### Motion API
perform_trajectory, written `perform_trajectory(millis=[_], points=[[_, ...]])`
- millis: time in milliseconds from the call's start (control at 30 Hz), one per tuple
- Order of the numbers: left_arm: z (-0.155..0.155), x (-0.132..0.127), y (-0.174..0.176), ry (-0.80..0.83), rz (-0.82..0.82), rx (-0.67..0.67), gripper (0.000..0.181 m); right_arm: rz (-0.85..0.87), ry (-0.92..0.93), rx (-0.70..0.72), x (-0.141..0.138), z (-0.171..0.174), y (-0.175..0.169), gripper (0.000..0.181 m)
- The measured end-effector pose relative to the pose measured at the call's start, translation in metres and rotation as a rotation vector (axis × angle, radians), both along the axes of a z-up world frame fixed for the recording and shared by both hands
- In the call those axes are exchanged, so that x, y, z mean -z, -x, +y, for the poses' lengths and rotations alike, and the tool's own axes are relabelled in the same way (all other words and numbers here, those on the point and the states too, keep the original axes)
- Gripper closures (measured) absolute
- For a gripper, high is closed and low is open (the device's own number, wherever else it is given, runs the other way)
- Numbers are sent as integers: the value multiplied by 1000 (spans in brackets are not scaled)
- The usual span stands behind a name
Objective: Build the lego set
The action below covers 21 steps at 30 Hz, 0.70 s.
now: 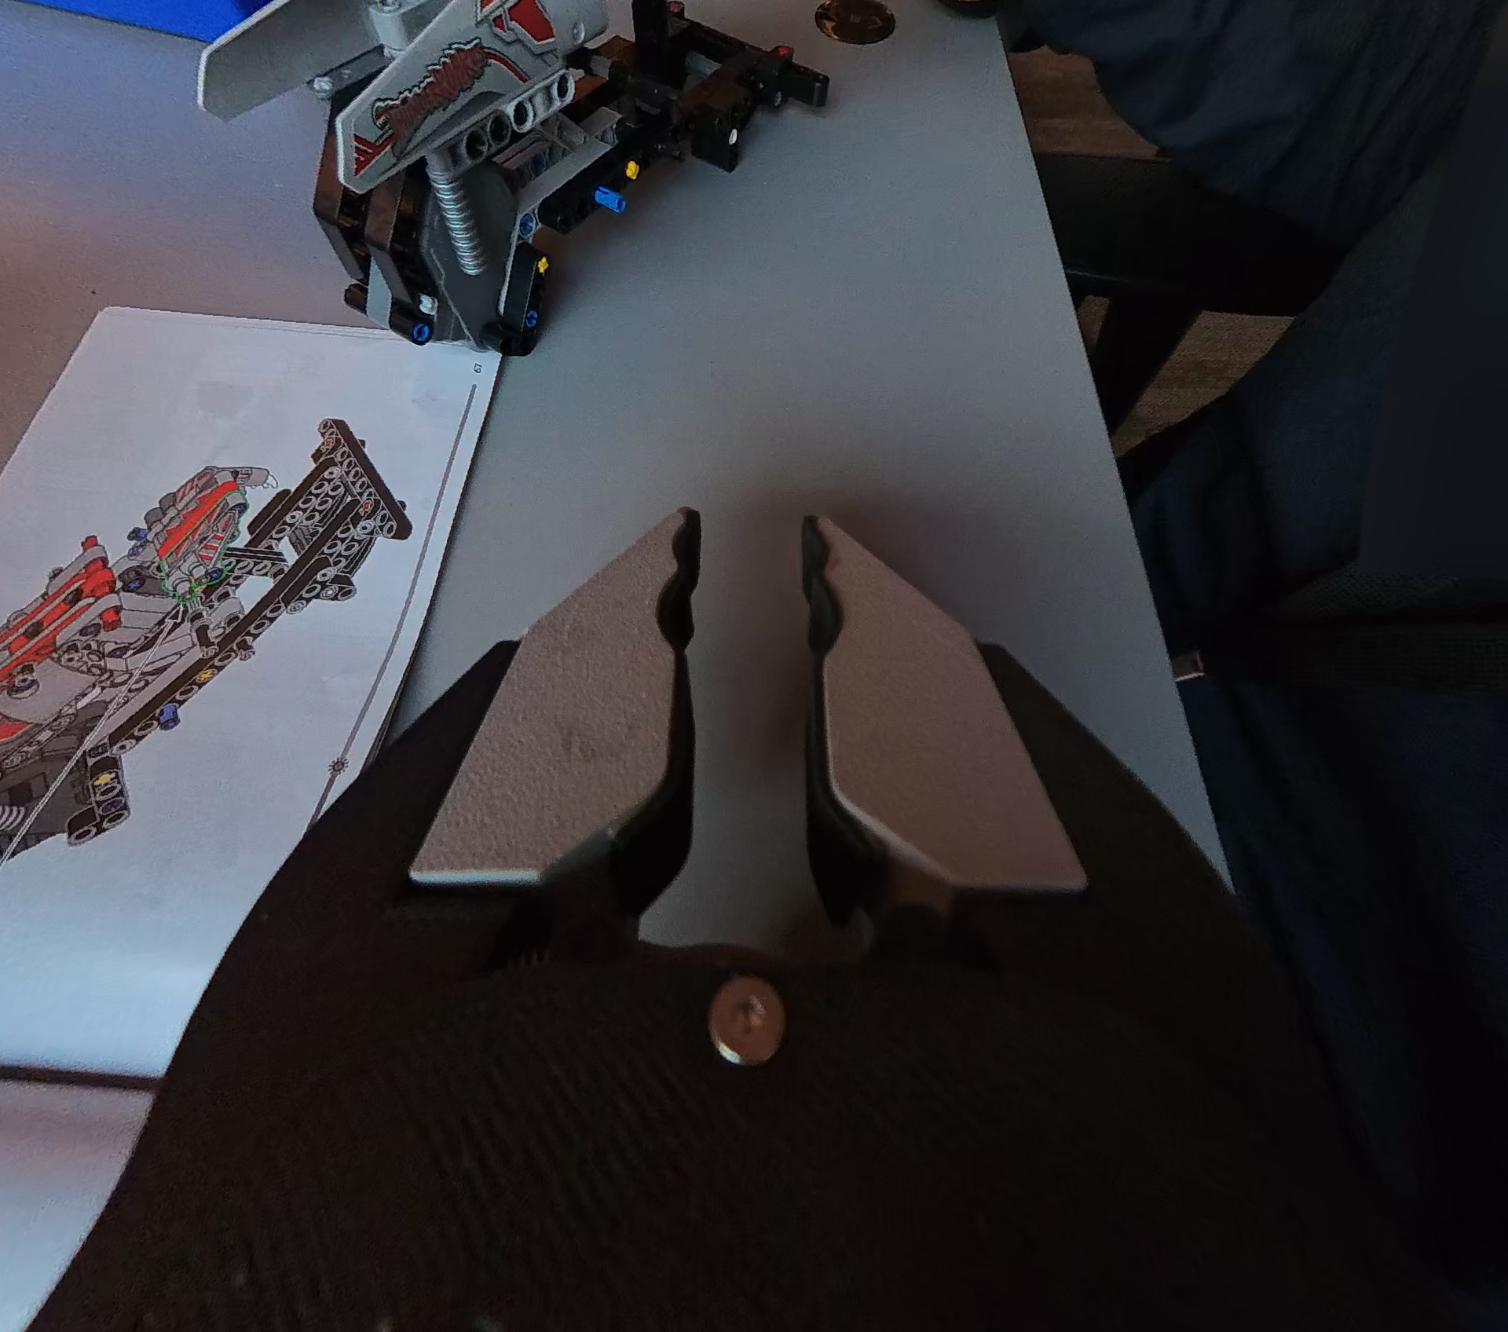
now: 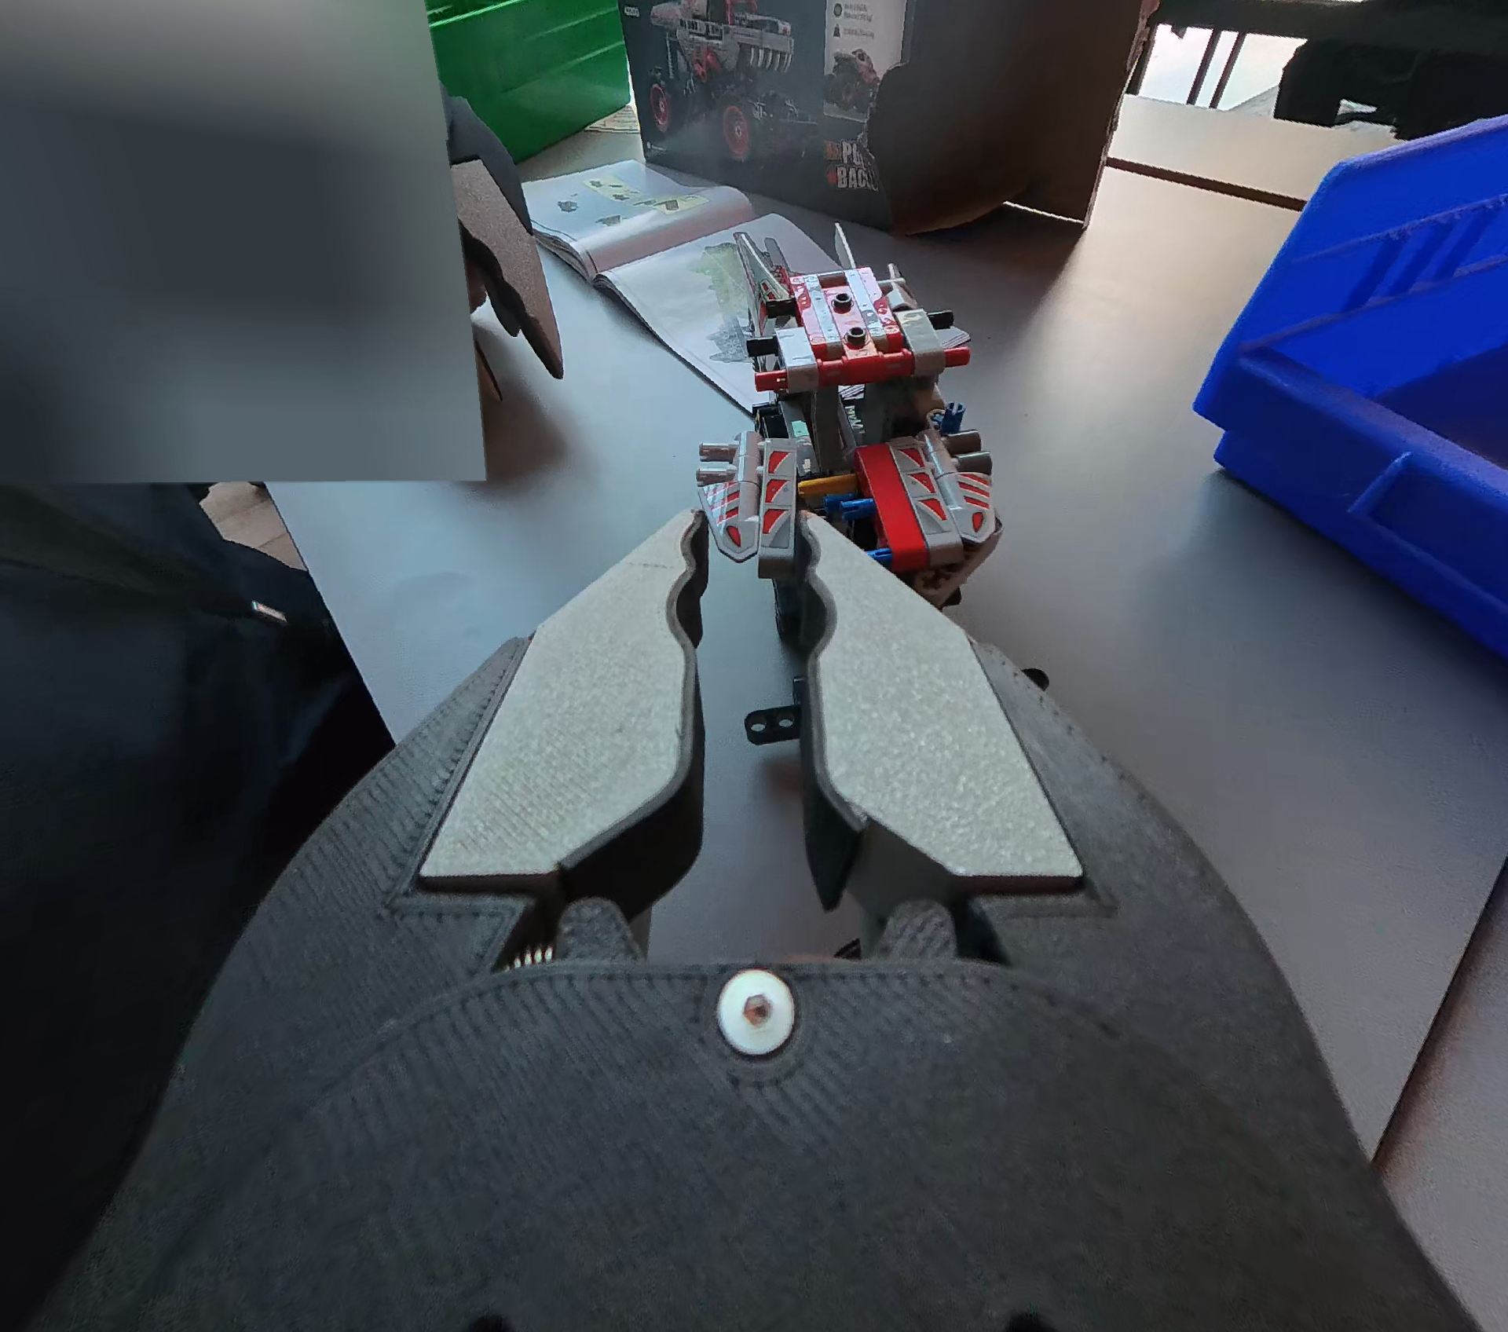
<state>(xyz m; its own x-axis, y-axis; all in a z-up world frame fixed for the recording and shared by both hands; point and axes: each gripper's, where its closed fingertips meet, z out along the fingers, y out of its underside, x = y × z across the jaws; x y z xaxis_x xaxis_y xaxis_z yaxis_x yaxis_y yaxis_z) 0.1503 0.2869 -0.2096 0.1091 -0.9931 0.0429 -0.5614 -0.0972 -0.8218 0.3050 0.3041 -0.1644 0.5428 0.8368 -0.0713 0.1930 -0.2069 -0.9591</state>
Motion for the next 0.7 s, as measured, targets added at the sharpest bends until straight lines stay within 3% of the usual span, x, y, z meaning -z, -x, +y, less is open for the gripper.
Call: perform_trajectory(millis=[700], points=[[-2,5,0,-27,34,8,158,1,-1,14,0,1,-2,164]])
